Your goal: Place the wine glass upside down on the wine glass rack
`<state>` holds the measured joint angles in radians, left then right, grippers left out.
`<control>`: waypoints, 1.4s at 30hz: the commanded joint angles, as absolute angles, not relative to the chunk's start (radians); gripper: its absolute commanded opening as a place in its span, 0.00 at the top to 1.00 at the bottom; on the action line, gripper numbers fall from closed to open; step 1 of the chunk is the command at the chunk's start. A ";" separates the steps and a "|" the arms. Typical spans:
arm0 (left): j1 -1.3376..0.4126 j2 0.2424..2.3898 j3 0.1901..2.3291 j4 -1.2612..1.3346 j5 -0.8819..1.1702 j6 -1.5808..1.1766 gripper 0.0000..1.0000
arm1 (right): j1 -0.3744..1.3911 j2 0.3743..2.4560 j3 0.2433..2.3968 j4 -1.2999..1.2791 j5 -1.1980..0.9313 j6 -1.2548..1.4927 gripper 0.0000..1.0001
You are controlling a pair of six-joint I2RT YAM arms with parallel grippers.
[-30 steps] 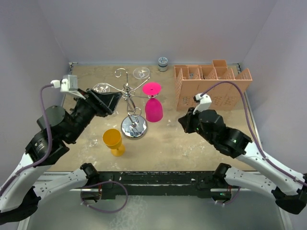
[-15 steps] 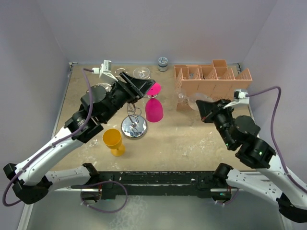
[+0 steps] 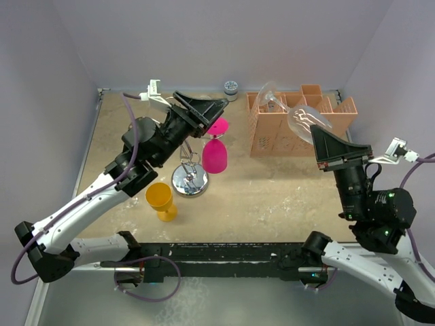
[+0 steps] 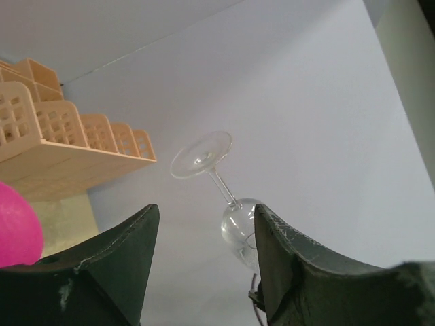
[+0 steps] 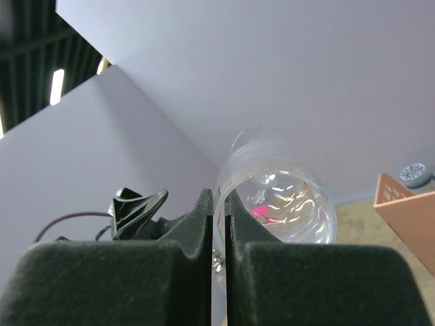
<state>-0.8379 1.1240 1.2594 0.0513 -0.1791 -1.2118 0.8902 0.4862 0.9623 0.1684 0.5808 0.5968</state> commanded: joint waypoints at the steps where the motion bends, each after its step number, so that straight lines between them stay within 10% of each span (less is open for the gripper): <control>1: -0.836 1.151 1.242 0.229 -0.144 -1.314 0.44 | 0.893 0.517 0.931 0.438 0.532 0.625 1.00; 20: -0.951 1.331 1.273 0.402 -0.285 -1.265 0.40 | 0.893 0.598 0.836 0.624 0.324 0.714 1.00; 42: -0.962 1.295 1.208 0.533 -0.588 -1.335 0.76 | 0.894 0.486 0.712 0.624 0.291 0.771 1.00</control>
<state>-0.9779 1.3357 1.1988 0.4122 -0.4511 -1.3296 0.8902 0.4973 0.6933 0.5102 0.3183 0.7429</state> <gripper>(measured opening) 0.294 0.034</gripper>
